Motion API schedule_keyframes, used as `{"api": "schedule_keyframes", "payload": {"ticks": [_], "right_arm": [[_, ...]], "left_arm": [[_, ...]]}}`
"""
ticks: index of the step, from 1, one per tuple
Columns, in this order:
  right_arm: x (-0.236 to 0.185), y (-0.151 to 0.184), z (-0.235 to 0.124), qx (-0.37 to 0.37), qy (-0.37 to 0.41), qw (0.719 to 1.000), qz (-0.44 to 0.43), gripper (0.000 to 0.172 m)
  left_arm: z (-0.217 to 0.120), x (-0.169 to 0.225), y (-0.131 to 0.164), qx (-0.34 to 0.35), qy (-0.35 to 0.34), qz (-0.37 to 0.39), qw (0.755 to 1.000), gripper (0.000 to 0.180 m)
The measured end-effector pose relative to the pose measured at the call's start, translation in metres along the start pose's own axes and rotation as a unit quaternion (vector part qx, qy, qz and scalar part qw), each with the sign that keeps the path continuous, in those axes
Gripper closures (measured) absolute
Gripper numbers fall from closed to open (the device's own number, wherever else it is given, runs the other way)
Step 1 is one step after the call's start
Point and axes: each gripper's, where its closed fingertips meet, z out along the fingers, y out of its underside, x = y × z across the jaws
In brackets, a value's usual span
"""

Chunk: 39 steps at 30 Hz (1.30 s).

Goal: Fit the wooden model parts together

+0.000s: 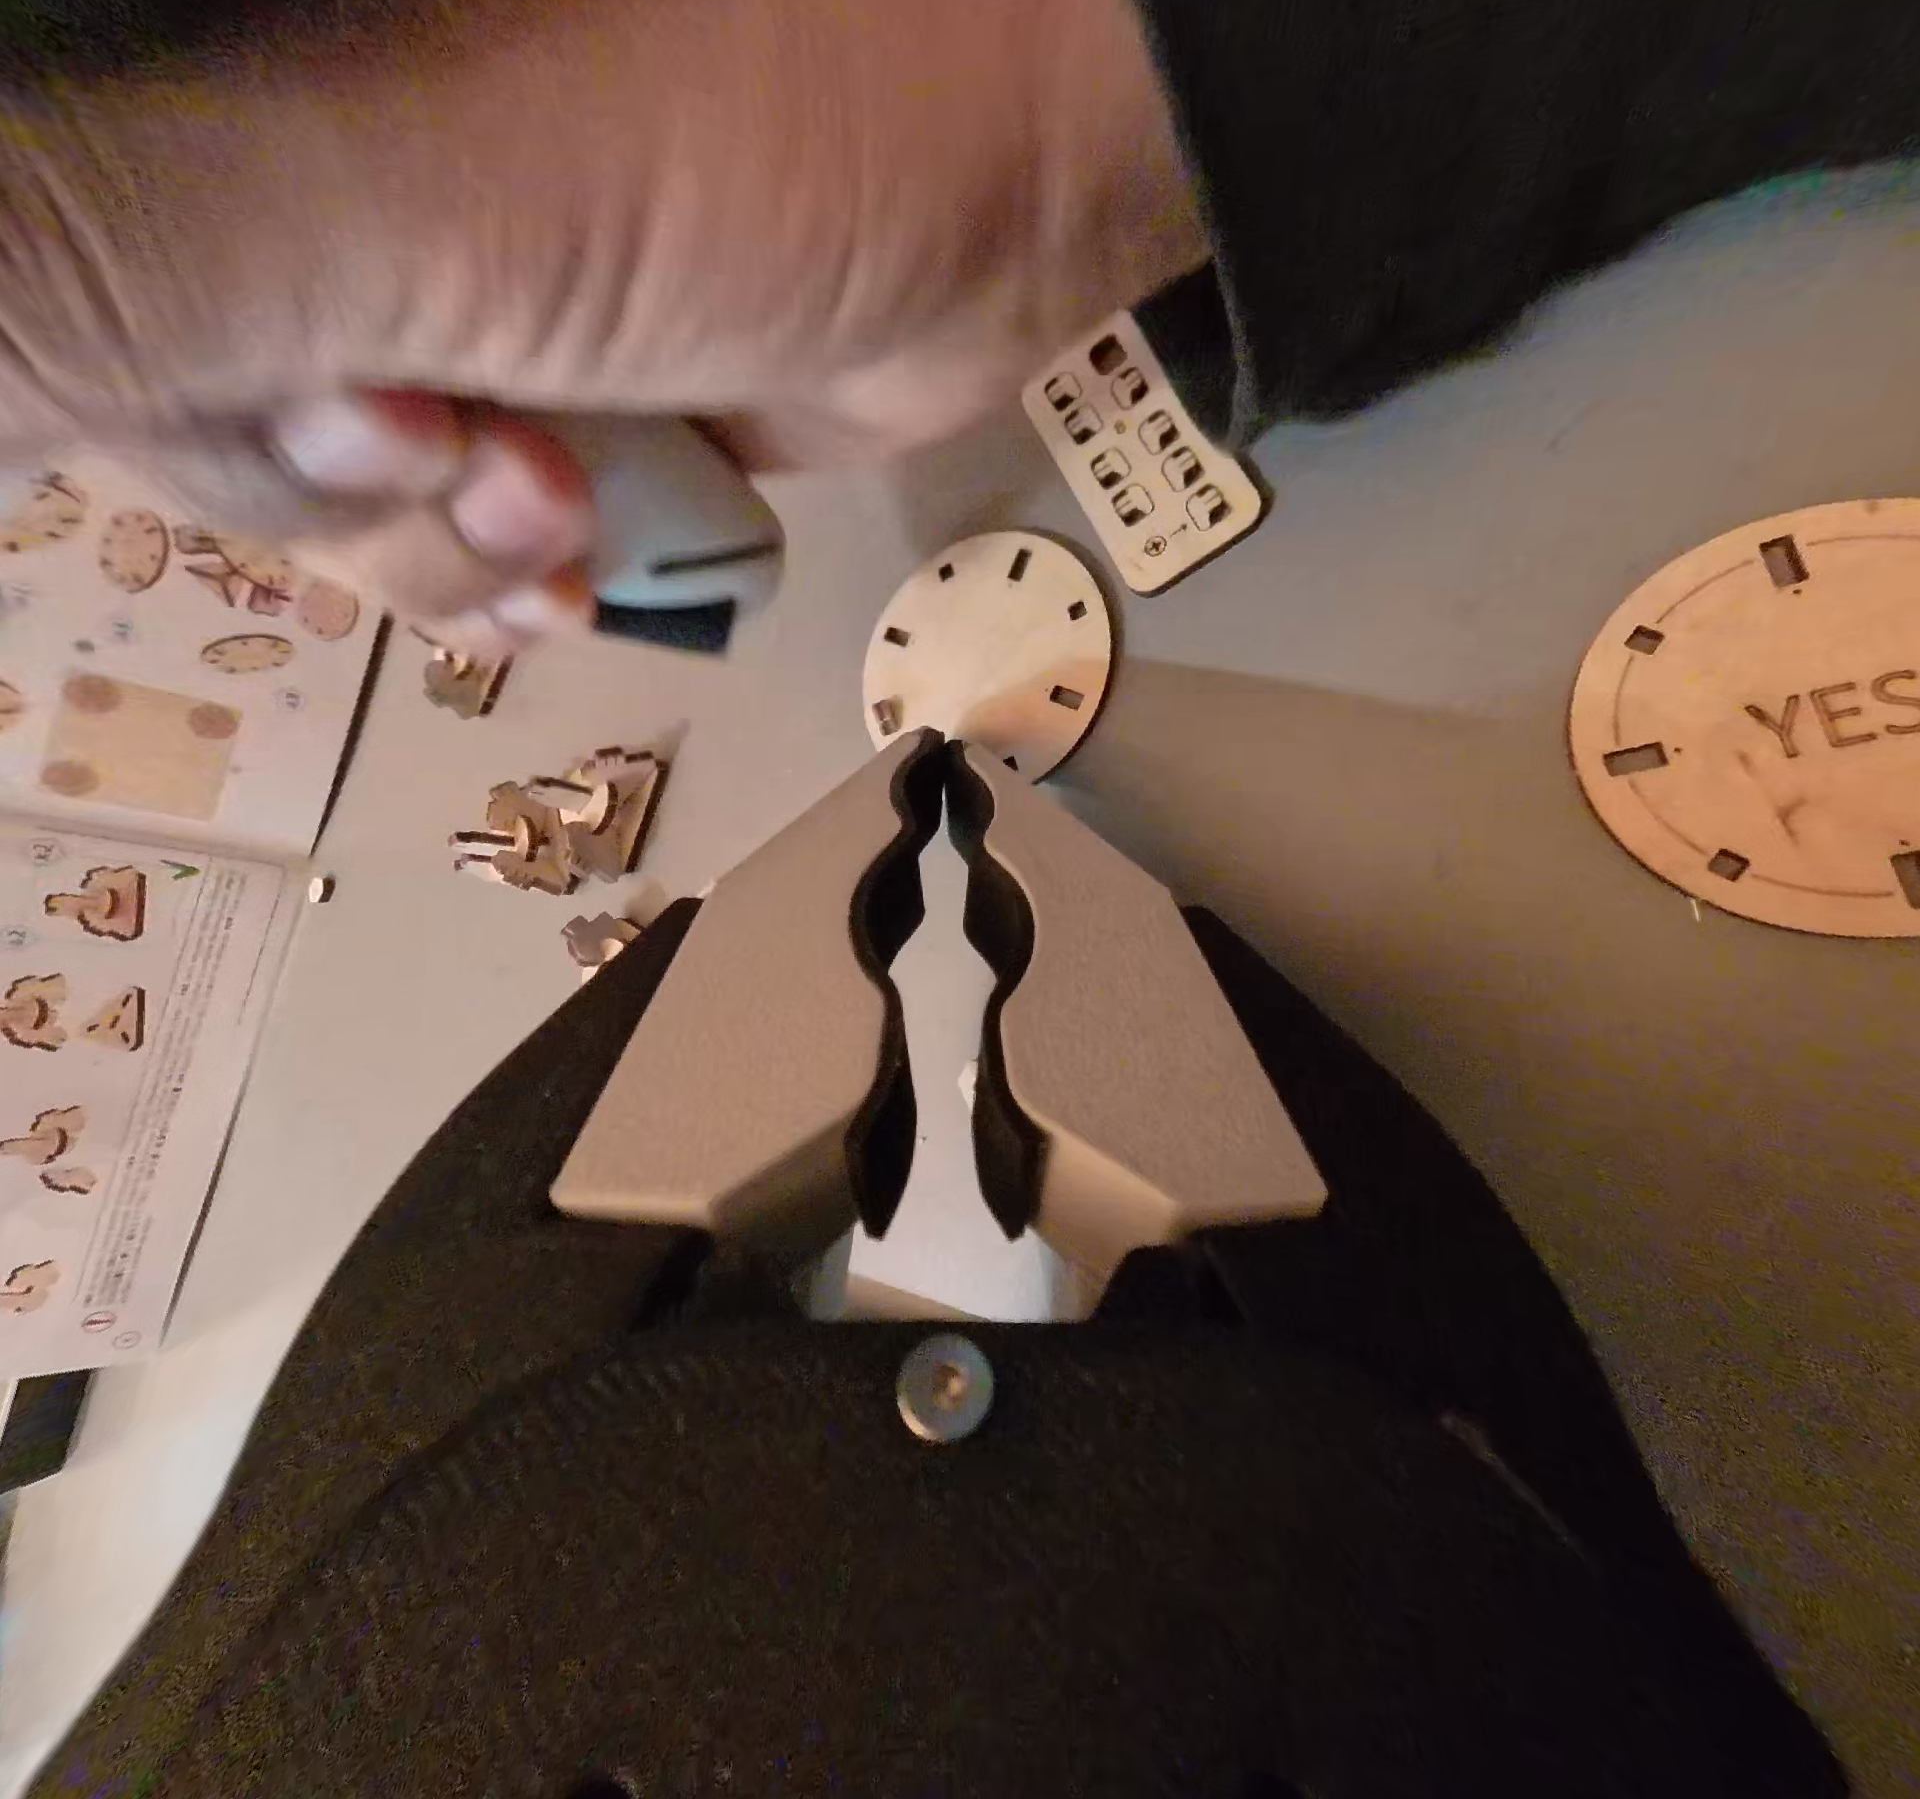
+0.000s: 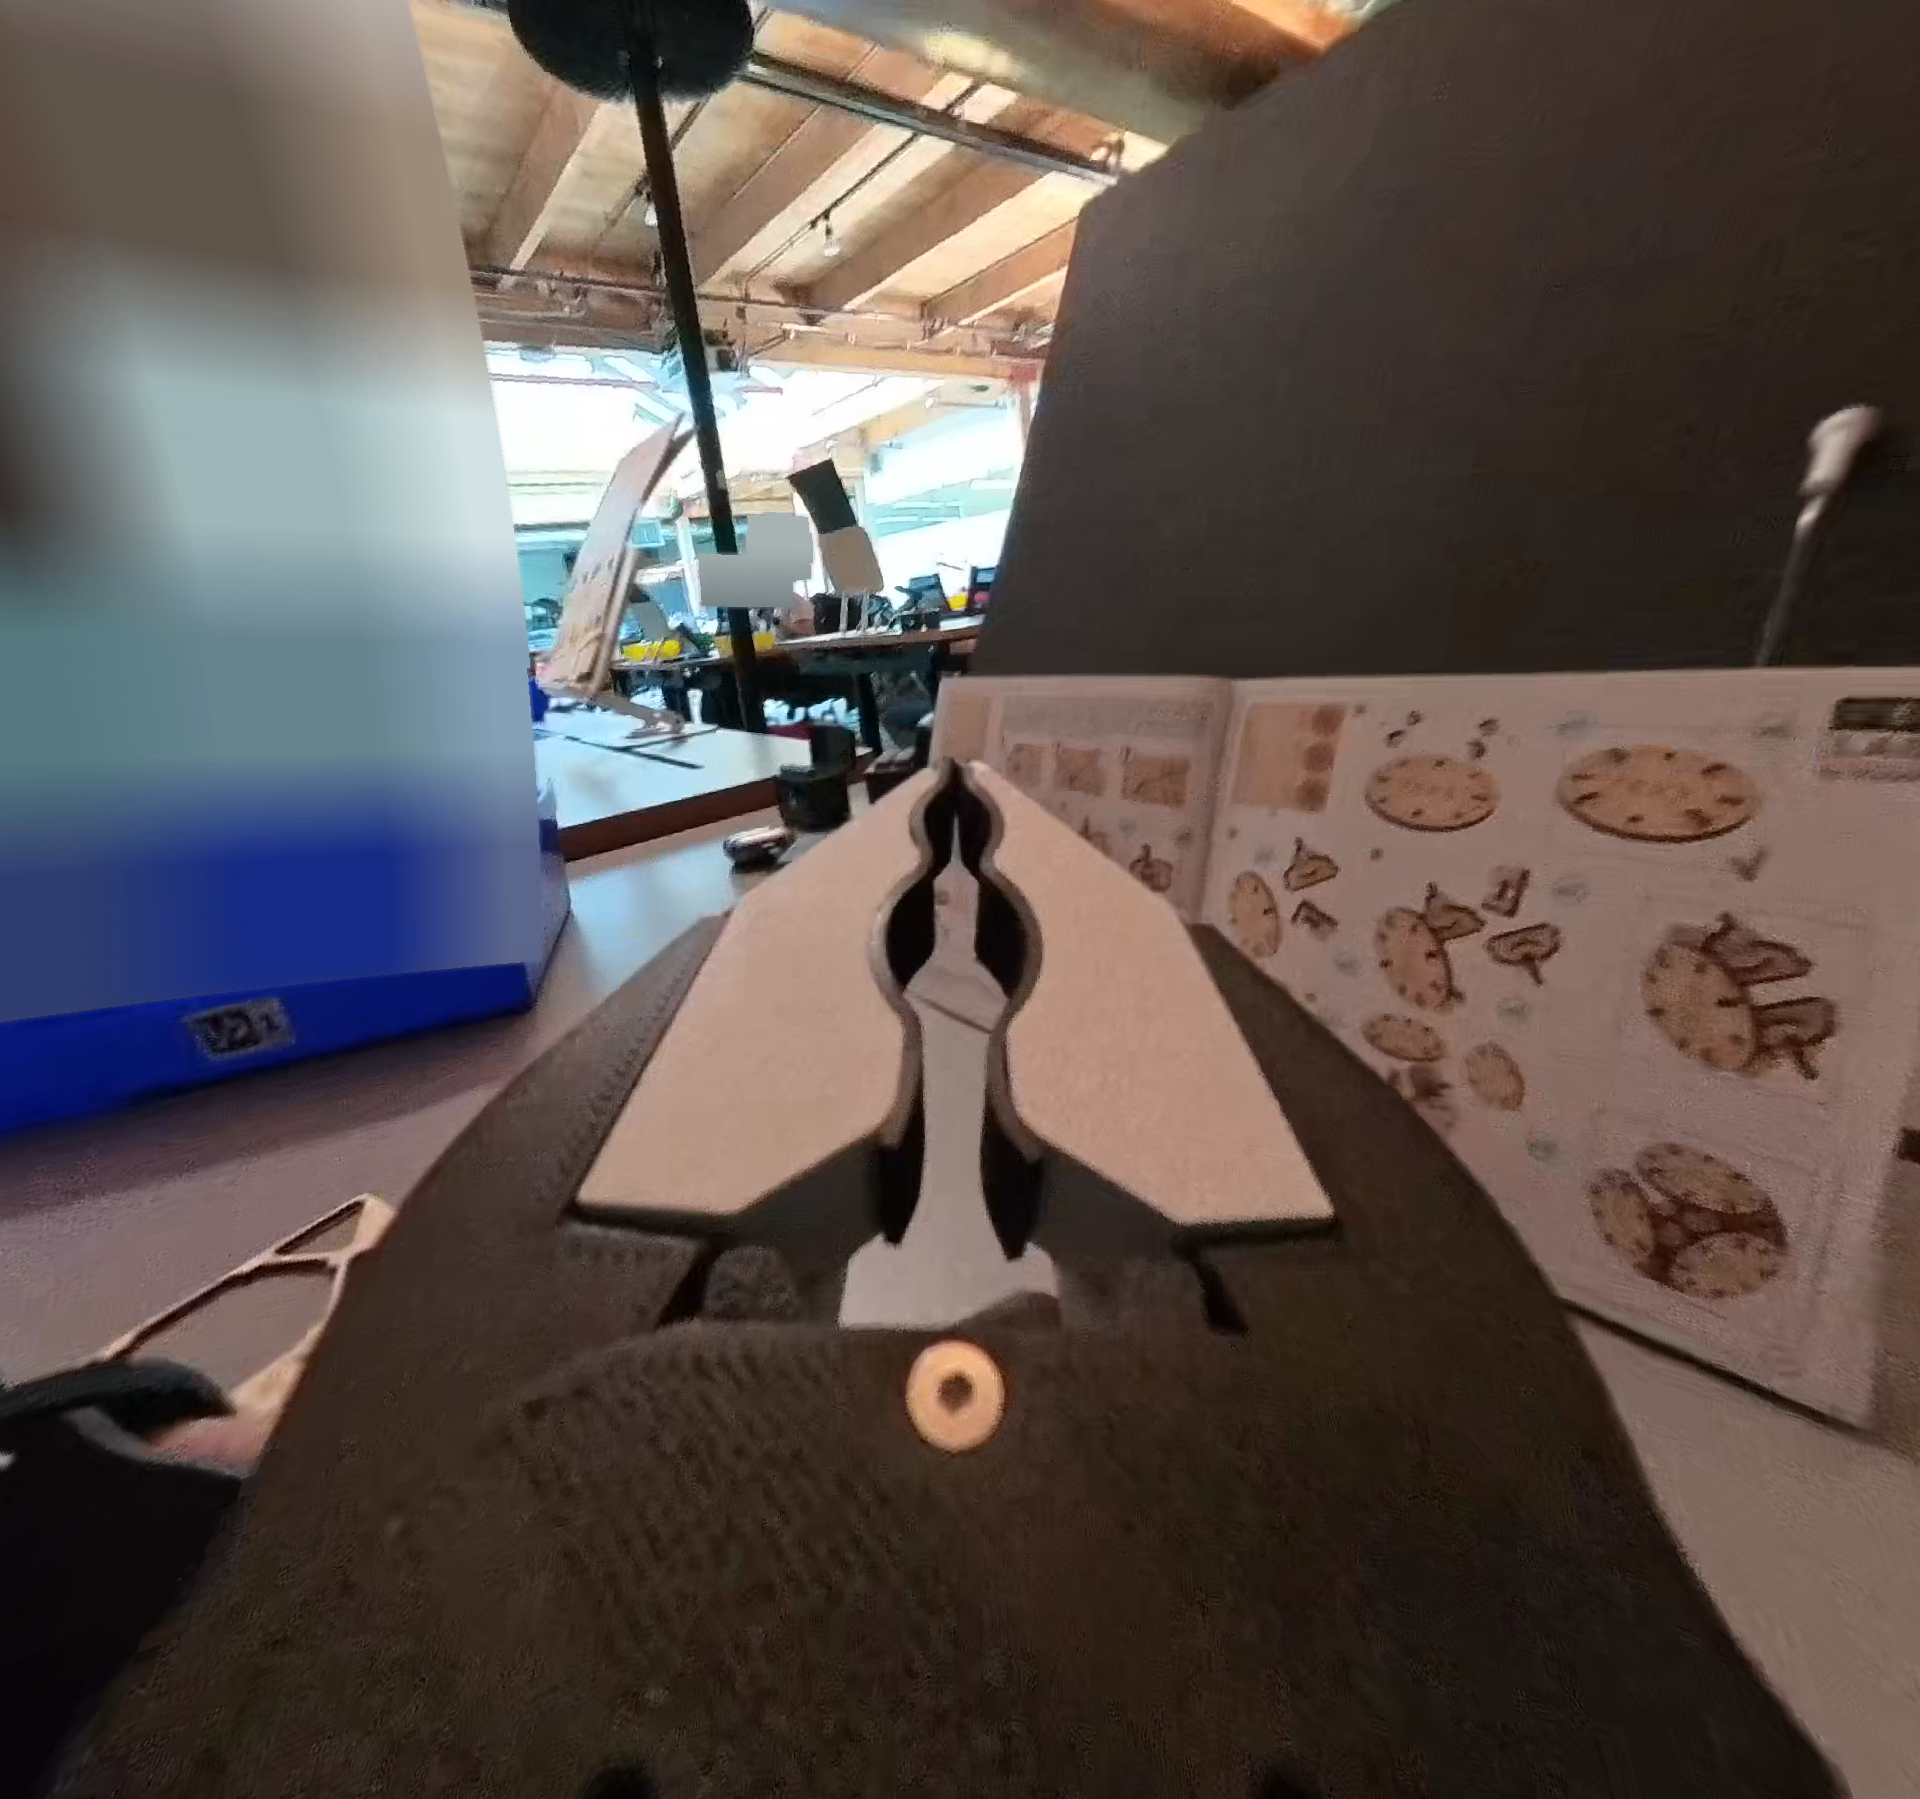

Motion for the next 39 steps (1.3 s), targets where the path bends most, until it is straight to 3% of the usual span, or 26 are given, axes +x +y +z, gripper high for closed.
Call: {"api": "schedule_keyframes", "payload": {"ticks": [2,5,8,13,19,23,26,28,37,38,39], "right_arm": [[0.012,-0.012,-0.011,0.0,0.032,0.999,-0.04,0.172],[0.008,0.016,-0.024,-0.114,-0.017,0.99,-0.086,0.153],[-0.007,0.072,-0.059,-0.295,-0.108,0.948,-0.062,0.123],[-0.003,0.117,-0.121,-0.459,-0.131,0.876,-0.068,0.124],[-0.009,0.131,-0.143,-0.499,-0.162,0.849,-0.057,0.129],[-0.023,0.134,-0.137,-0.502,-0.161,0.848,-0.061,0.139],[-0.026,0.133,-0.135,-0.509,-0.154,0.844,-0.074,0.148],[-0.022,0.132,-0.133,-0.508,-0.144,0.843,-0.102,0.172],[-0.013,0.126,-0.127,-0.482,-0.127,0.857,-0.129,0.172],[-0.013,0.123,-0.125,-0.472,-0.122,0.865,-0.117,0.169],[-0.015,0.122,-0.125,-0.47,-0.124,0.868,-0.098,0.149]], "left_arm": [[0.0,0.0,0.0,0.001,0.0,0.001,1.0,0.18],[0.0,0.0,0.0,0.005,-0.003,0.007,1.0,0.18],[0.0,0.0,-0.001,0.013,0.0,0.007,1.0,0.18],[-0.006,-0.01,-0.009,0.061,0.037,-0.06,0.996,0.18],[-0.011,-0.048,0.001,0.095,0.098,-0.231,0.963,0.18],[-0.013,-0.048,-0.003,0.125,0.184,-0.333,0.916,0.18],[-0.013,-0.047,-0.005,0.139,0.231,-0.383,0.884,0.175],[-0.013,-0.05,-0.004,0.144,0.241,-0.4,0.872,0.172],[-0.017,-0.056,-0.006,0.161,0.24,-0.396,0.872,0.158],[-0.017,-0.054,-0.006,0.16,0.242,-0.396,0.871,0.158],[-0.016,-0.053,-0.006,0.158,0.245,-0.395,0.871,0.158]]}}
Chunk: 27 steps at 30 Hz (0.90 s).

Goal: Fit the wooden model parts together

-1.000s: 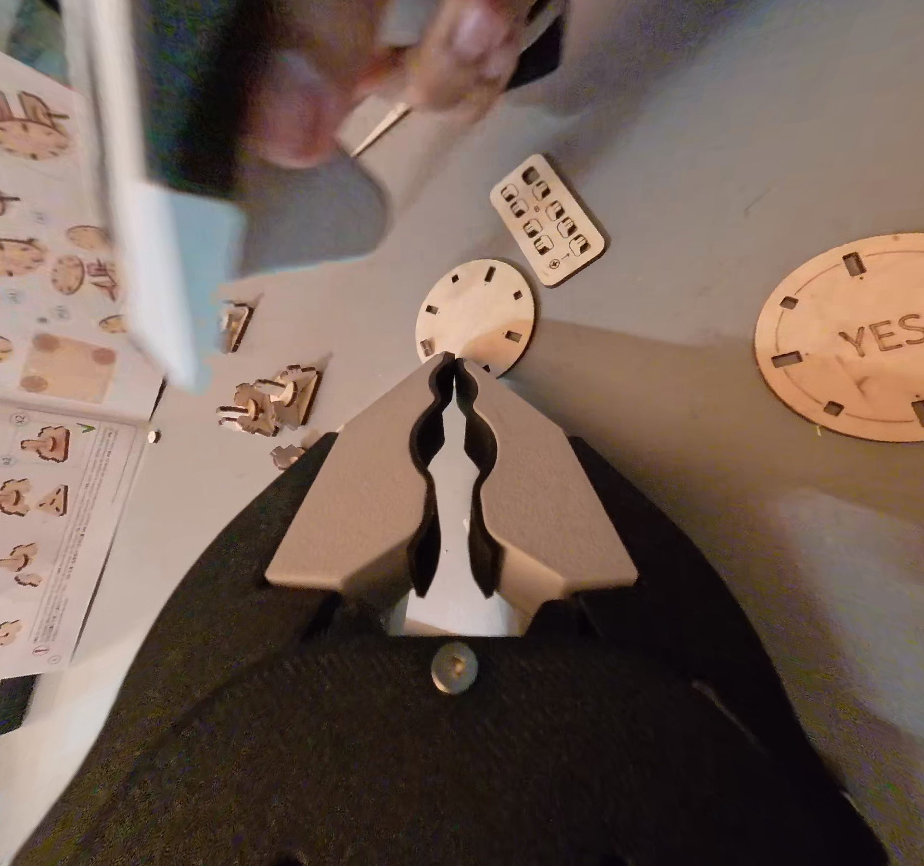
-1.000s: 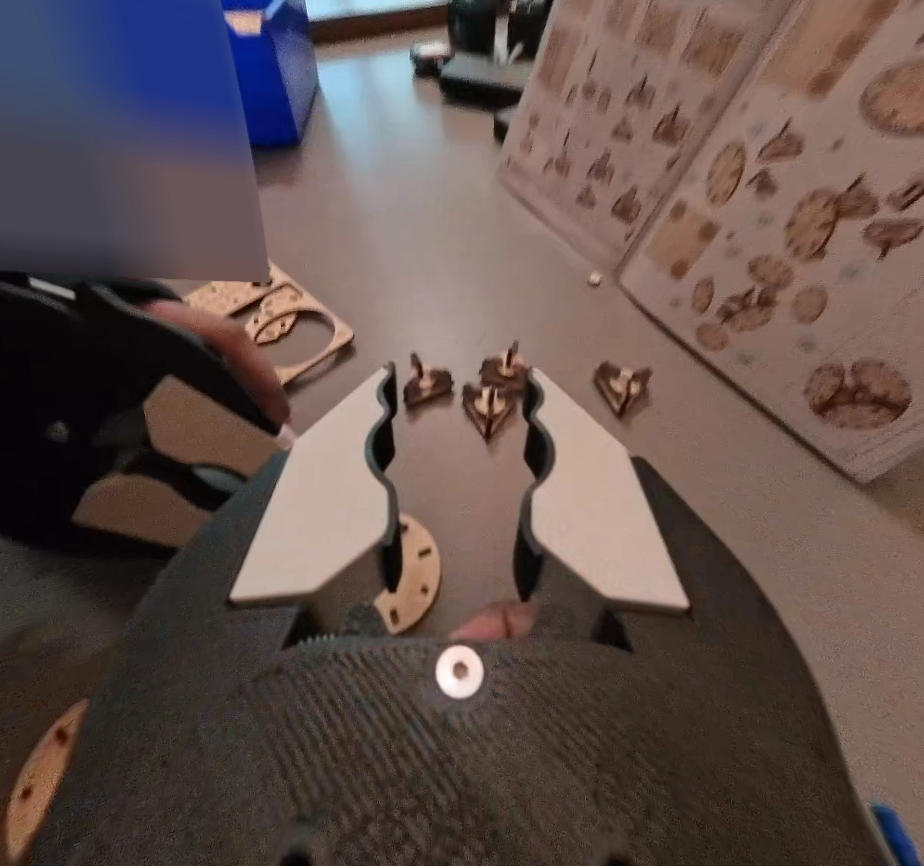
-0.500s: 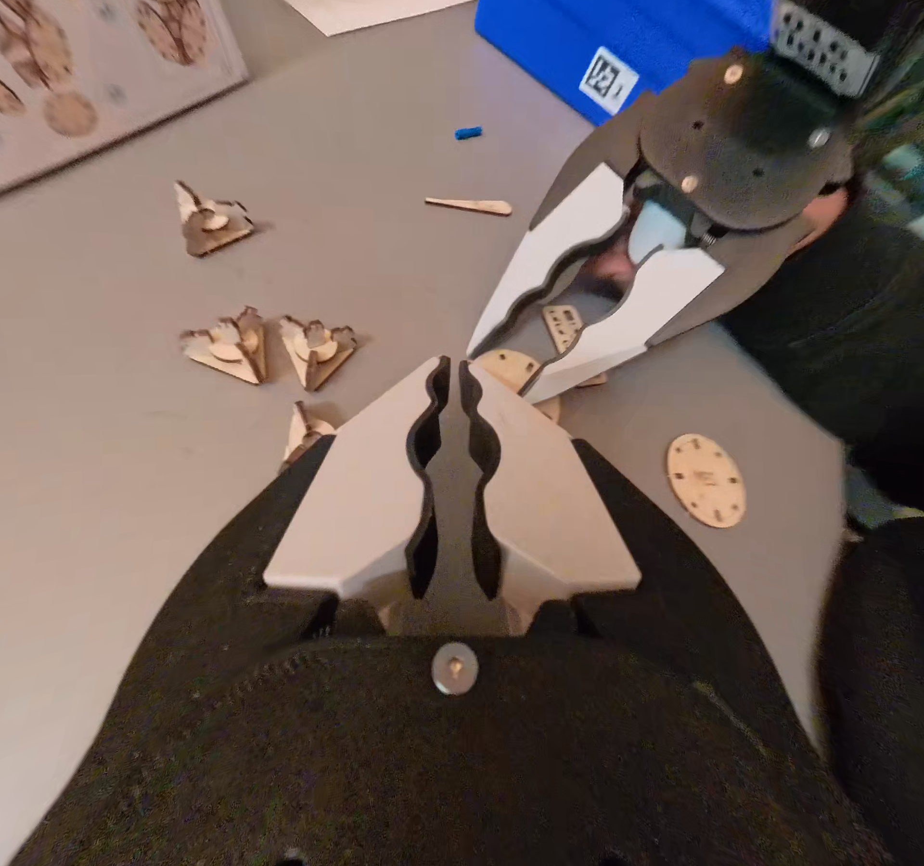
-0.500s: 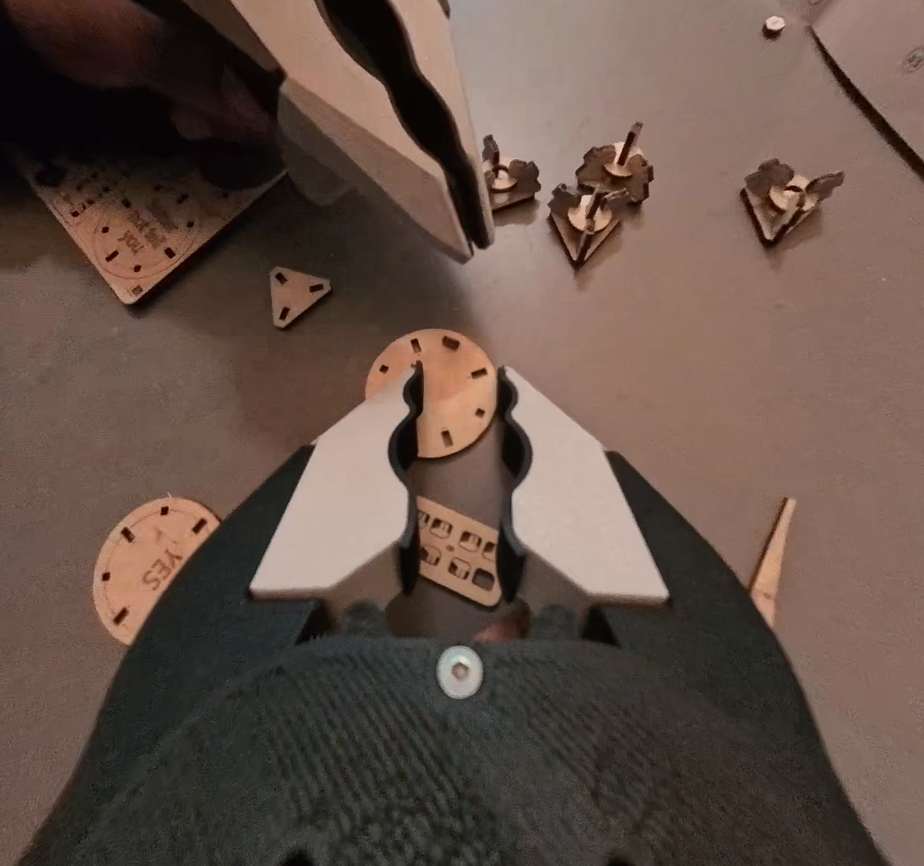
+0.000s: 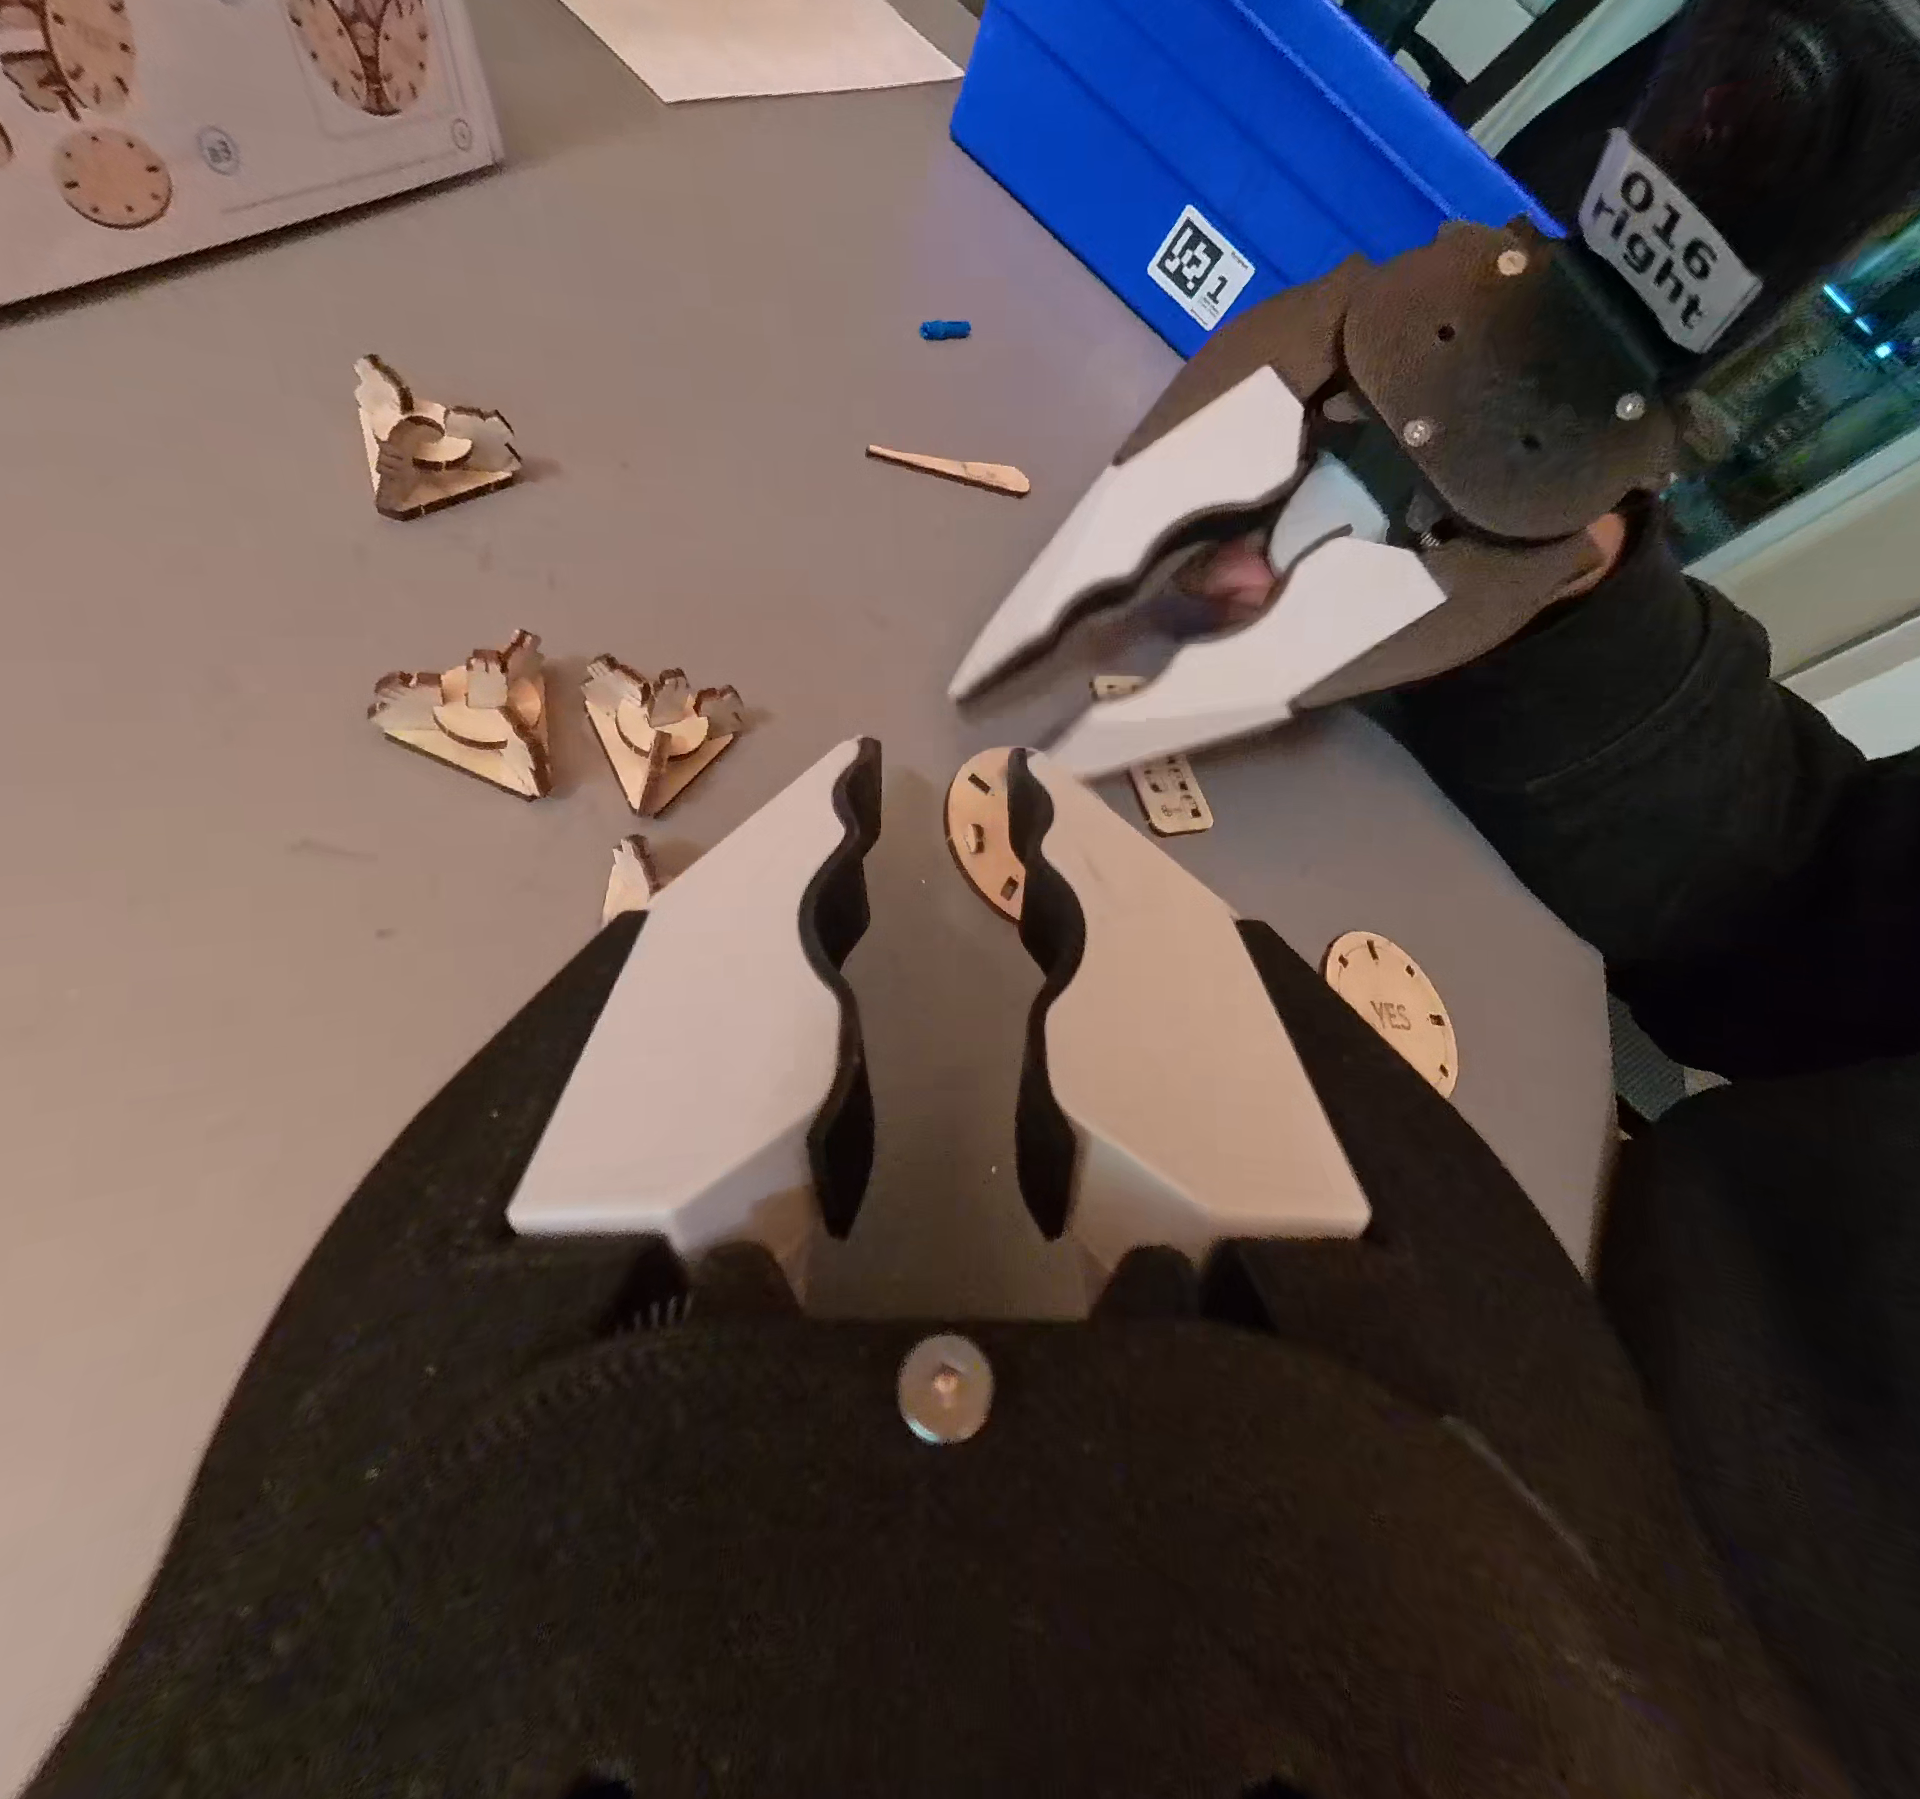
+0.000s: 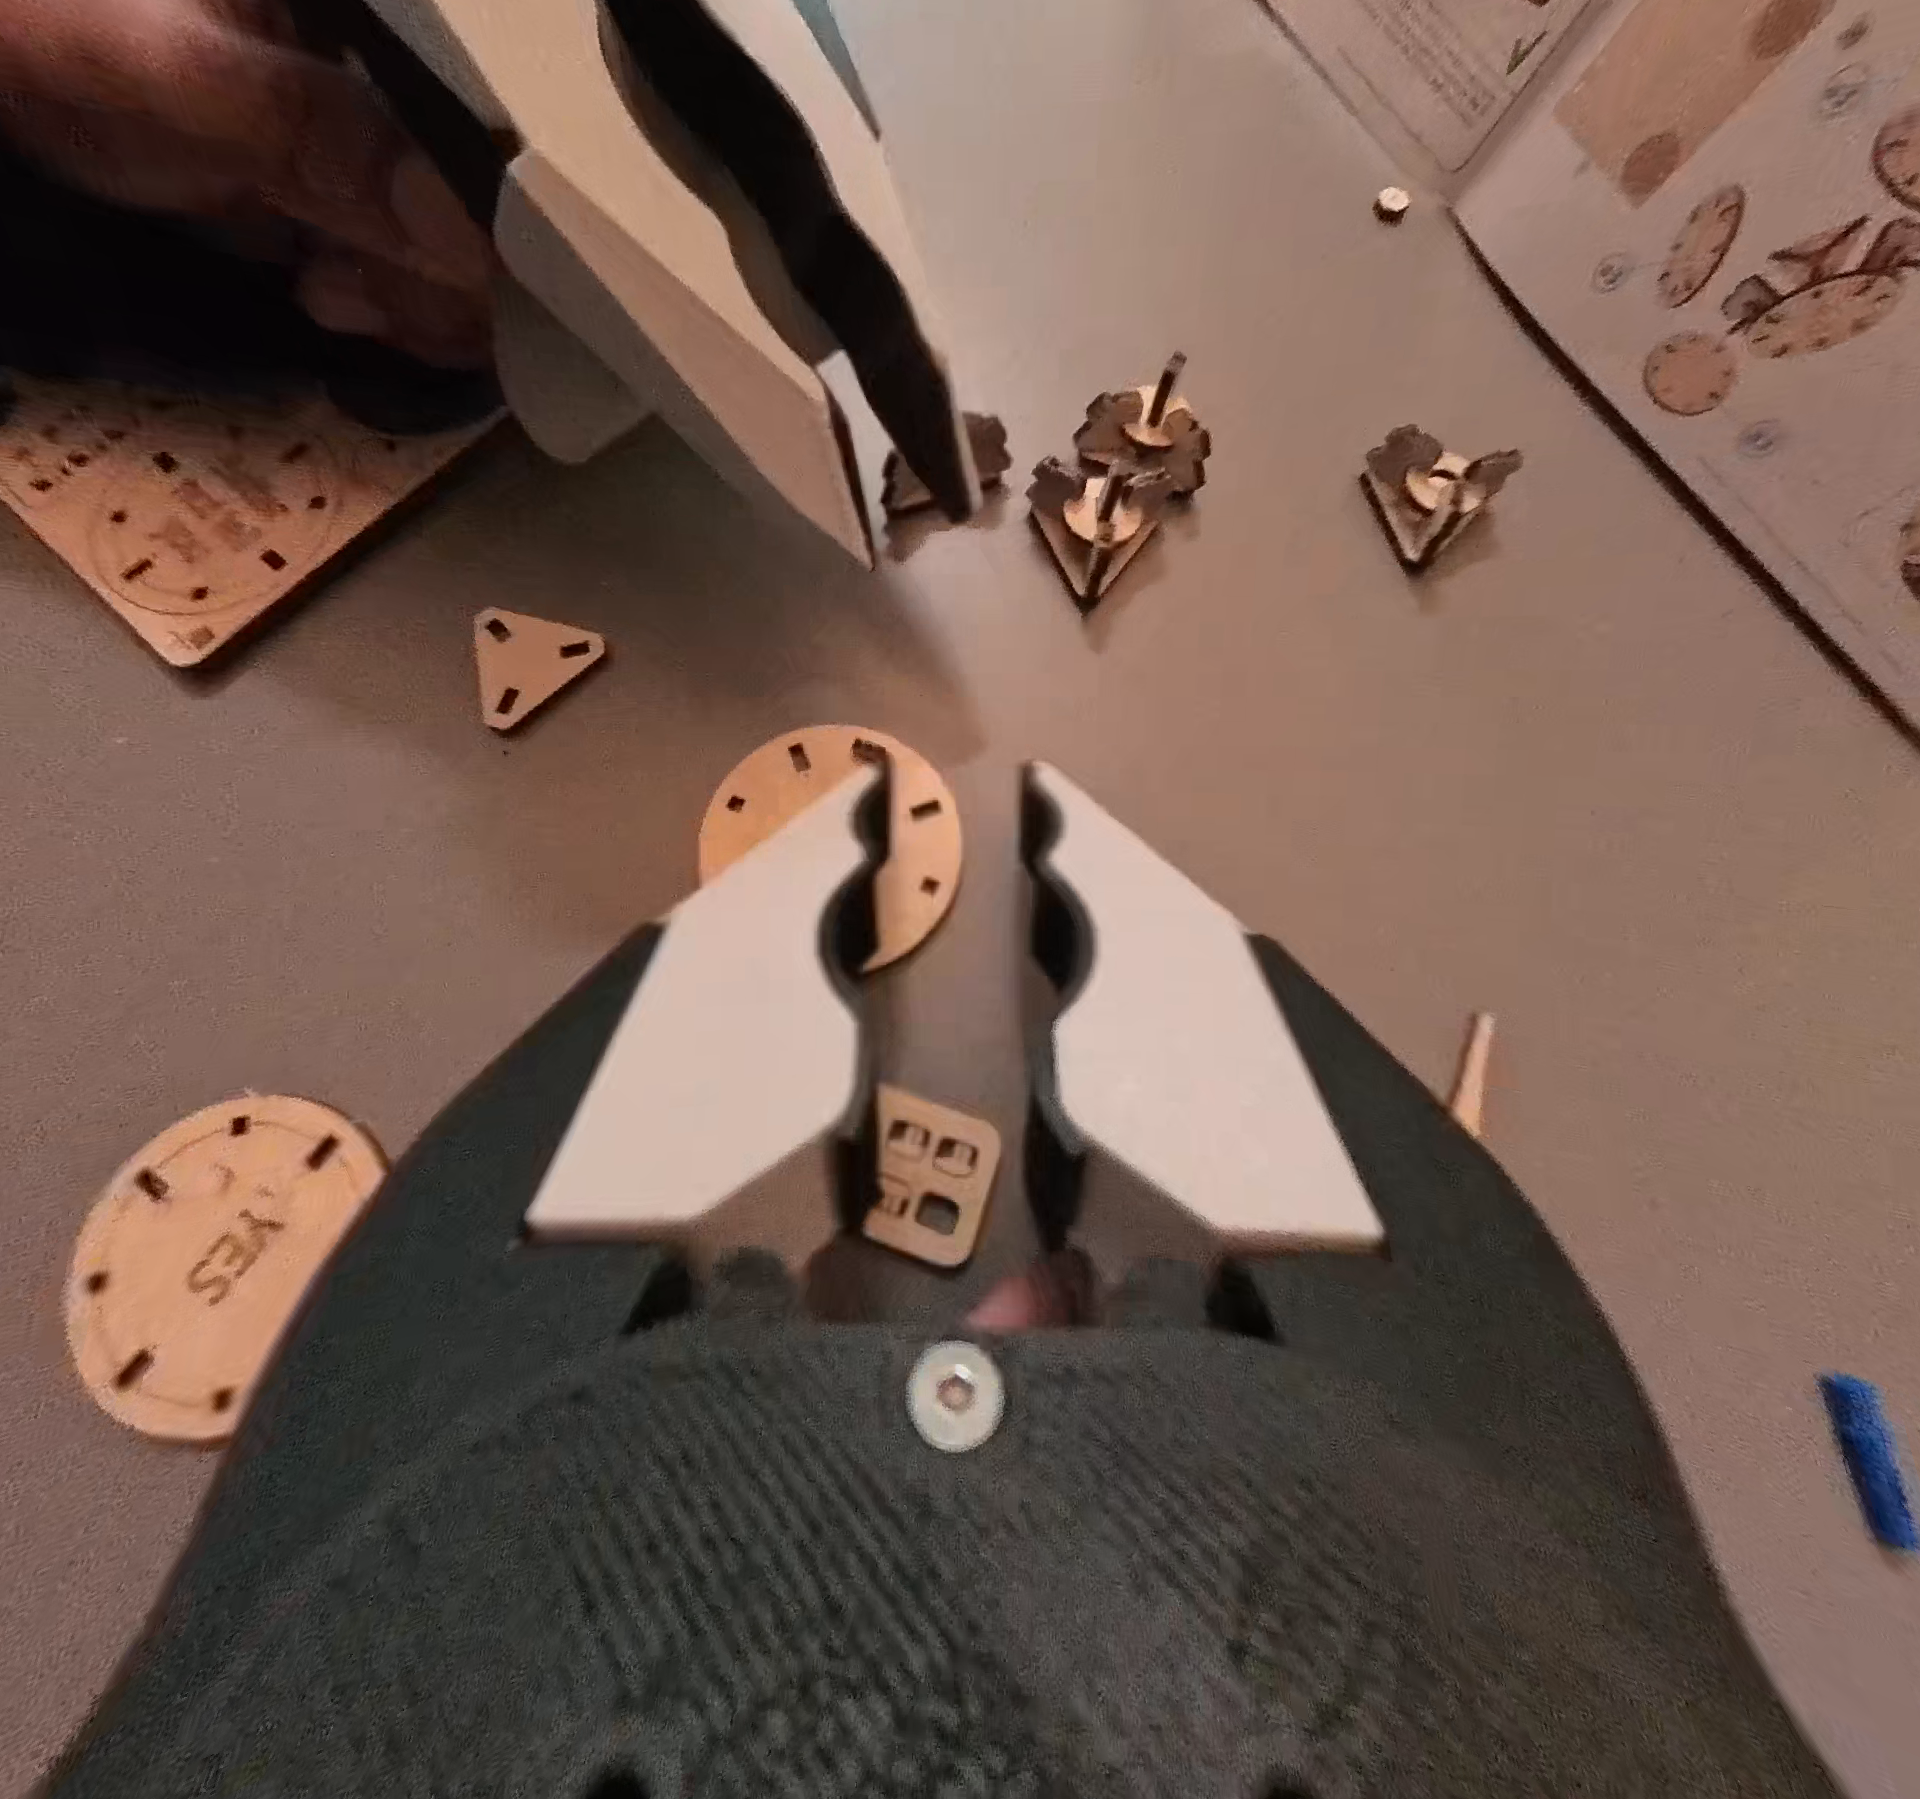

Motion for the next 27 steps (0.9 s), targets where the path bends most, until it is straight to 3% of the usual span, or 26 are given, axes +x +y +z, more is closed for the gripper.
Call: {"api": "schedule_keyframes", "payload": {"ticks": [3,5,7,9,10,17,22,24,27], "right_arm": [[-0.013,0.006,0.002,-0.016,-0.049,0.998,0.03,0.091],[-0.023,0.012,0.005,-0.038,-0.06,0.997,0.013,0.079],[-0.022,0.014,0.008,-0.051,-0.034,0.998,-0.021,0.086],[-0.027,0.013,0.006,-0.053,-0.043,0.997,-0.025,0.116],[-0.028,0.013,0.006,-0.054,-0.045,0.997,-0.025,0.12],[-0.018,0.01,0.004,-0.047,-0.018,0.997,-0.061,0.12],[-0.011,-0.049,-0.018,0.118,0.077,0.976,-0.163,0.12],[-0.019,-0.069,-0.031,0.182,0.095,0.96,-0.192,0.12],[-0.026,-0.081,-0.038,0.219,0.115,0.944,-0.219,0.12]], "left_arm": [[0.0,0.001,0.001,-0.002,0.003,-0.001,1.0,0.158],[0.0,0.0,0.0,-0.002,0.003,-0.001,1.0,0.158],[0.0,0.0,0.001,-0.001,0.004,-0.003,1.0,0.158],[0.0,0.0,0.001,-0.002,0.005,-0.004,1.0,0.158],[0.0,0.0,0.001,-0.001,0.005,-0.004,1.0,0.158],[0.0,0.004,-0.001,0.003,0.025,-0.008,1.0,0.153],[-0.005,0.024,-0.012,0.042,0.112,-0.044,0.992,0.137],[-0.012,0.033,-0.022,0.071,0.136,-0.038,0.987,0.154],[-0.024,0.049,-0.035,0.109,0.185,-0.035,0.976,0.175]]}}
